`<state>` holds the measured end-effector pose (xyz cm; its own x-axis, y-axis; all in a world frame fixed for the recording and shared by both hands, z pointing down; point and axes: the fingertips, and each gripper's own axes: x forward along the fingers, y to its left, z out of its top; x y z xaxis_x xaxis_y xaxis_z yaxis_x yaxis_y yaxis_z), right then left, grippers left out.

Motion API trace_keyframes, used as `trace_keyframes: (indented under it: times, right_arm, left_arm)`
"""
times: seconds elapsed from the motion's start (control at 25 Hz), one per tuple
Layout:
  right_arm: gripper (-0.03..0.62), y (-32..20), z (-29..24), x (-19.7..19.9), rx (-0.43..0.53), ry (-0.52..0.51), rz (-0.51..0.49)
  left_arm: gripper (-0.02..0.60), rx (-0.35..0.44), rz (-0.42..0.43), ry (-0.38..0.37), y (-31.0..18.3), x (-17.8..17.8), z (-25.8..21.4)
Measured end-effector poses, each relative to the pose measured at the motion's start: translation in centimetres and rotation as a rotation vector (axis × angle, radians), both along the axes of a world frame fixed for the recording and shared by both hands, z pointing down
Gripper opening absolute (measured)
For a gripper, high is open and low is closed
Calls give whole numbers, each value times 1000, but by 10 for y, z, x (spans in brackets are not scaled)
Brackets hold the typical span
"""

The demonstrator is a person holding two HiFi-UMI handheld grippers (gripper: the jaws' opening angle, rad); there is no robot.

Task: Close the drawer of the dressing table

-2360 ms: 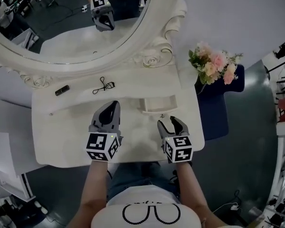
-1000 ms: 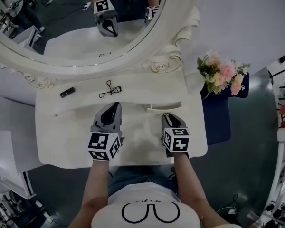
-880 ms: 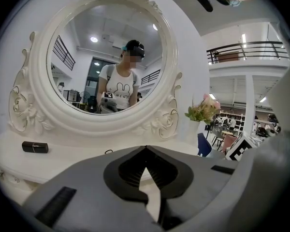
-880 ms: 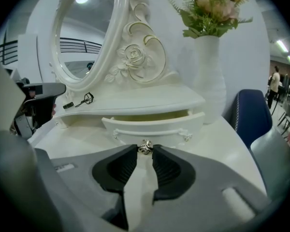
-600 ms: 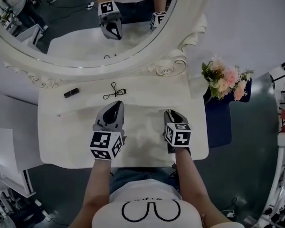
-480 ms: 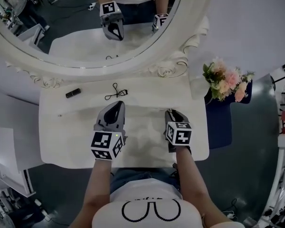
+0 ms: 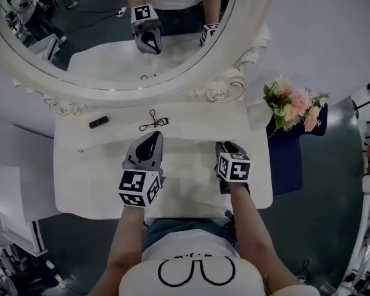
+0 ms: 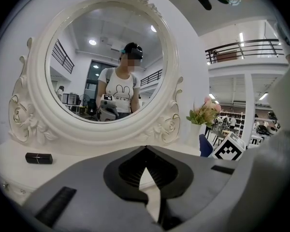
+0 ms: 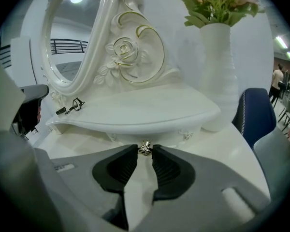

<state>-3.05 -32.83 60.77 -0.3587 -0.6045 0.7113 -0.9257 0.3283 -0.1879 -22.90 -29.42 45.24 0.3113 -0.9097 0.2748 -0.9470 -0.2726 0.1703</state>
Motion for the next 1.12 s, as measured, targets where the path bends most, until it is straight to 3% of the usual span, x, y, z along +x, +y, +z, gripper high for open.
trace_keyframes:
  times: [0.12,0.44,0.72,0.88,1.04,1.12]
  right_arm:
    - [106,-2,-1,0,-6,-8,-11]
    - [330,9,-32,7,20,-99,-6]
    - [334,22,-105,15,180,-147,-27]
    - [290,33,-153,18,320,-129,-57]
    - [0,46,-203,22,490,-83,-64]
    - [-2,52,-228,22,570,-69,-77]
  left_arm:
    - [-2,5,5,-6,2,1,-3]
    - [-2,16,24,-14,9,9,-9]
    - [-2,68,57,-16,8,22,-29]
    - [-3,120,85,-22,10,30,-49]
    - [-2,197,112,-28,10,37,-79]
    - [-2,246,124,-26,10,41,-98]
